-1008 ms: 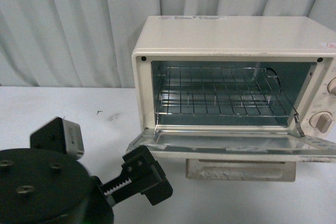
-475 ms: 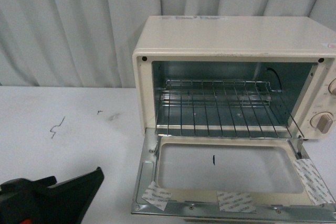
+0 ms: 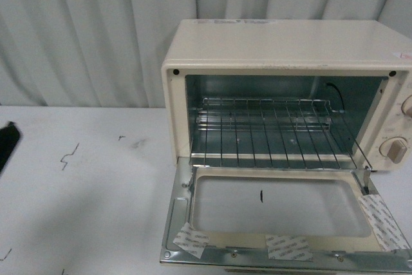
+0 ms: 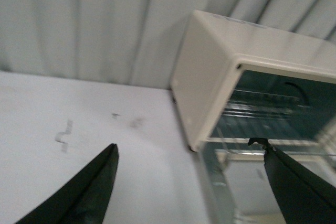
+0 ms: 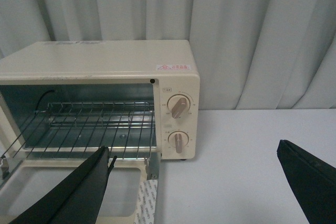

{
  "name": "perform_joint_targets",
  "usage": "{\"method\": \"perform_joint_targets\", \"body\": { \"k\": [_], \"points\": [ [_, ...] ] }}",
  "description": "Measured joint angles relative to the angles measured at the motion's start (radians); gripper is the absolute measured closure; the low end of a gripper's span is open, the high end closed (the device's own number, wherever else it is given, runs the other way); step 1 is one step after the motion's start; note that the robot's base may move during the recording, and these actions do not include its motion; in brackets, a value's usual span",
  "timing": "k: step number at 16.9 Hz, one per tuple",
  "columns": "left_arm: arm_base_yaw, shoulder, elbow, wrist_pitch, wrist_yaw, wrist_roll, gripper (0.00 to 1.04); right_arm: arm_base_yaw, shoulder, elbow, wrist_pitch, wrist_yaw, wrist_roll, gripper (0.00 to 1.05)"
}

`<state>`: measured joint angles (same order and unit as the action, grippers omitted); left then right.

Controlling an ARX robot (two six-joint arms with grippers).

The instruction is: Open oven

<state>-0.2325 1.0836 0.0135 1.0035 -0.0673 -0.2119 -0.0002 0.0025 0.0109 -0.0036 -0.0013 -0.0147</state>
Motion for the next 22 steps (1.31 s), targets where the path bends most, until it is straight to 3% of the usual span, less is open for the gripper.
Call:
{"method": "perform_joint_targets", "body": {
  "k": [1, 2, 4, 7, 8, 9, 11, 22],
  "points": [
    [0.017, -0.074, -0.004, -0.05, -0.1, 0.084, 0.34, -0.001, 0.0, 0.0, -0.001, 0.002, 0.0, 0.06],
    [0.039, -0.139, -0.003, -0.097, -0.116, 0.12, 0.41, 0.0, 0.0, 0.0, -0.001, 0.003, 0.0, 0.06],
    [0.075, -0.334, 0.002, -0.28, -0.092, 0.171, 0.63, 0.0, 0.0, 0.0, 0.0, 0.002, 0.0, 0.06],
    [0.113, -0.451, -0.003, -0.394, -0.056, 0.192, 0.88, 0.0, 0.0, 0.0, 0.0, 0.002, 0.0, 0.06],
    [0.129, -0.5, -0.003, -0.438, -0.039, 0.194, 1.01, 0.0, 0.0, 0.0, 0.0, 0.002, 0.0, 0.06],
    [0.183, -0.549, -0.003, -0.483, 0.033, 0.195, 1.03, 0.0, 0.0, 0.0, 0.0, 0.002, 0.0, 0.06],
    [0.239, -0.618, -0.004, -0.541, 0.052, 0.195, 1.03, 0.0, 0.0, 0.0, -0.001, 0.002, 0.0, 0.06],
    [0.231, -0.842, -0.004, -0.761, 0.068, 0.195, 1.03, 0.0, 0.0, 0.0, 0.0, 0.002, 0.0, 0.06]
  ]
}}
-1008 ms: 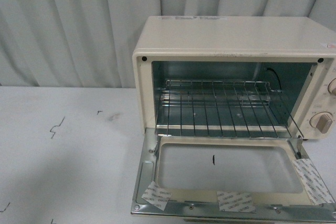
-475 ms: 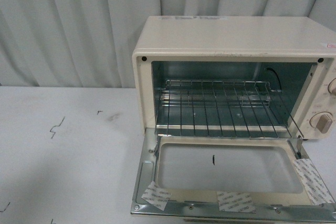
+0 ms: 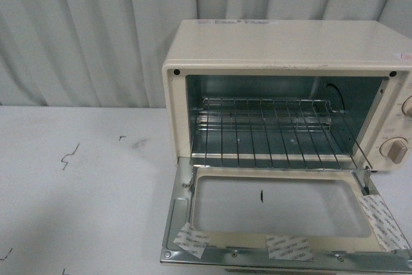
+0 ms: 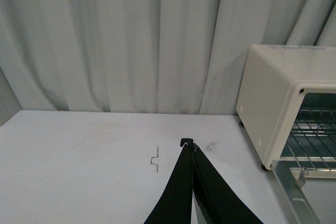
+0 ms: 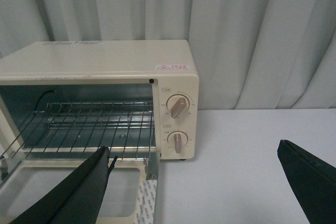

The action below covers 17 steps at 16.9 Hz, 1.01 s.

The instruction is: Open oven

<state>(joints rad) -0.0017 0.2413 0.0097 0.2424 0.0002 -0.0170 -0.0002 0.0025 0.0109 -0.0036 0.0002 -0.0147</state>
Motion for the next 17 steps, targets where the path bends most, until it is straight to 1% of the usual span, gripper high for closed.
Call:
{"method": "perform_joint_targets", "body": {
  "k": [6, 7, 8, 12, 13, 14, 17],
  "points": [
    [0.0, -0.072, 0.0, -0.071, 0.0, 0.0, 1.03, 0.0, 0.0, 0.0, 0.0, 0.0, 0.0, 0.06],
    [0.0, -0.139, 0.002, -0.183, -0.001, 0.0, 1.03, 0.0, 0.0, 0.0, 0.0, 0.0, 0.0, 0.06],
    [0.001, -0.233, 0.001, -0.245, 0.0, 0.0, 1.03, 0.0, 0.0, 0.0, -0.001, 0.0, 0.0, 0.06],
    [0.002, -0.235, 0.0, -0.246, 0.0, 0.001, 1.03, 0.0, 0.0, 0.0, 0.0, 0.0, 0.0, 0.06],
    [0.002, -0.235, 0.0, -0.246, 0.0, 0.0, 1.0, 0.0, 0.0, 0.0, 0.0, 0.0, 0.0, 0.06],
    [0.002, -0.235, 0.0, -0.246, -0.001, 0.0, 0.89, 0.0, 0.0, 0.0, 0.0, 0.0, 0.0, 0.06],
    [0.002, -0.235, 0.0, -0.246, 0.0, 0.0, 0.53, 0.0, 0.0, 0.0, 0.0, 0.0, 0.0, 0.06]
  ]
}}
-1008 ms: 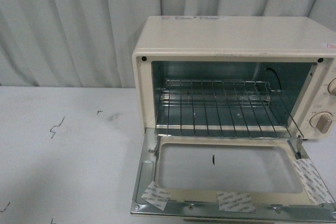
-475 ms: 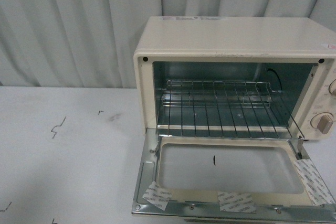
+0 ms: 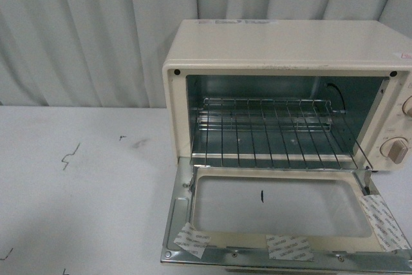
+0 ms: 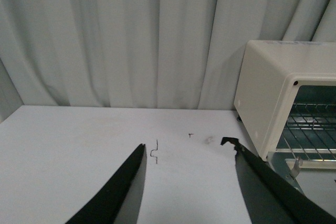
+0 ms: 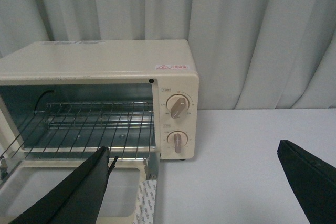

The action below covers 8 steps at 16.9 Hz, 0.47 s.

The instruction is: Open oven

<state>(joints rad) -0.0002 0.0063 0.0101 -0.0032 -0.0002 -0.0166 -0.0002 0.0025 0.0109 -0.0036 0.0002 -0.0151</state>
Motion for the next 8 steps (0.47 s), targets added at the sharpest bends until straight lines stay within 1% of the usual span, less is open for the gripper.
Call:
{"method": "perform_joint_targets", "body": {
  "k": [4, 5, 8],
  "points": [
    [0.0, 0.0, 0.0, 0.0, 0.0, 0.0, 0.05, 0.0, 0.0, 0.0, 0.0, 0.0, 0.0, 0.06],
    [0.0, 0.0, 0.0, 0.0, 0.0, 0.001, 0.07, 0.0, 0.0, 0.0, 0.0, 0.0, 0.0, 0.06],
    [0.0, 0.0, 0.0, 0.0, 0.0, 0.001, 0.07, 0.0, 0.0, 0.0, 0.0, 0.0, 0.0, 0.06]
  ]
}}
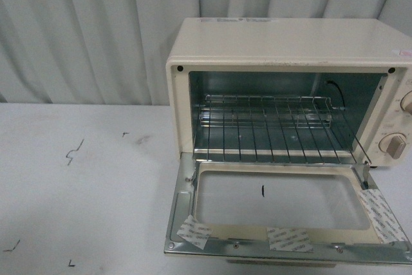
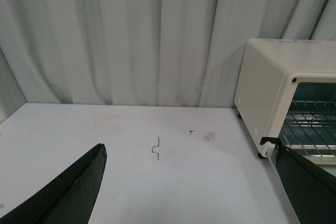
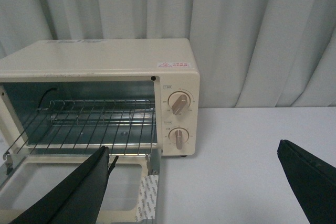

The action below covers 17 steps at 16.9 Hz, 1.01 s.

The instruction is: Open oven

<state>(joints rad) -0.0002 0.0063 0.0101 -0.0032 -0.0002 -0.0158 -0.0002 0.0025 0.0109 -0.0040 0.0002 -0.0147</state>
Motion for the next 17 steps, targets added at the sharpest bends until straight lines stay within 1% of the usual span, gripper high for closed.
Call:
{"method": "perform_joint_targets", "body": {
  "k": [17],
  "points": [
    [0.0, 0.0, 0.0, 0.0, 0.0, 0.0, 0.07, 0.0, 0.002, 0.0, 0.001, 0.0, 0.0, 0.06]
  ]
}}
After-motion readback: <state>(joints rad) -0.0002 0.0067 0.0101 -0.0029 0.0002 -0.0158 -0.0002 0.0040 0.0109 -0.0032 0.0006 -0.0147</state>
